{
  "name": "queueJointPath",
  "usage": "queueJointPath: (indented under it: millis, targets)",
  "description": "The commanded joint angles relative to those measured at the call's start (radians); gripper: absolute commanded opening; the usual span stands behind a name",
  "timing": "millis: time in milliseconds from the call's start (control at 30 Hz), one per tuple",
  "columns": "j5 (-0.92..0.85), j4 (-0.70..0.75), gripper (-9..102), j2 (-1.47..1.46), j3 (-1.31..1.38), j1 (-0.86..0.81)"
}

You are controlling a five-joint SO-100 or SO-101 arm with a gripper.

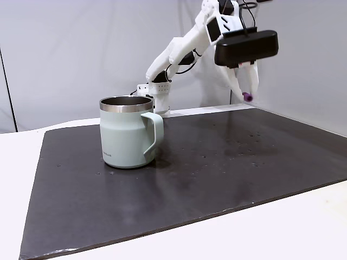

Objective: Grasp a pengrip and put it in the cup.

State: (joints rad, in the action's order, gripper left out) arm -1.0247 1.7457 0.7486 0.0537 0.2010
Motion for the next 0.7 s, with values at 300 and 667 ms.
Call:
queueJointPath:
  millis: [300, 667]
  targets:
    - [-0.106, 0.048, 0, 0.545, -0.252, -0.233]
    - [-0.141, 0.048, 0, 0.606, -0.313, -0.488]
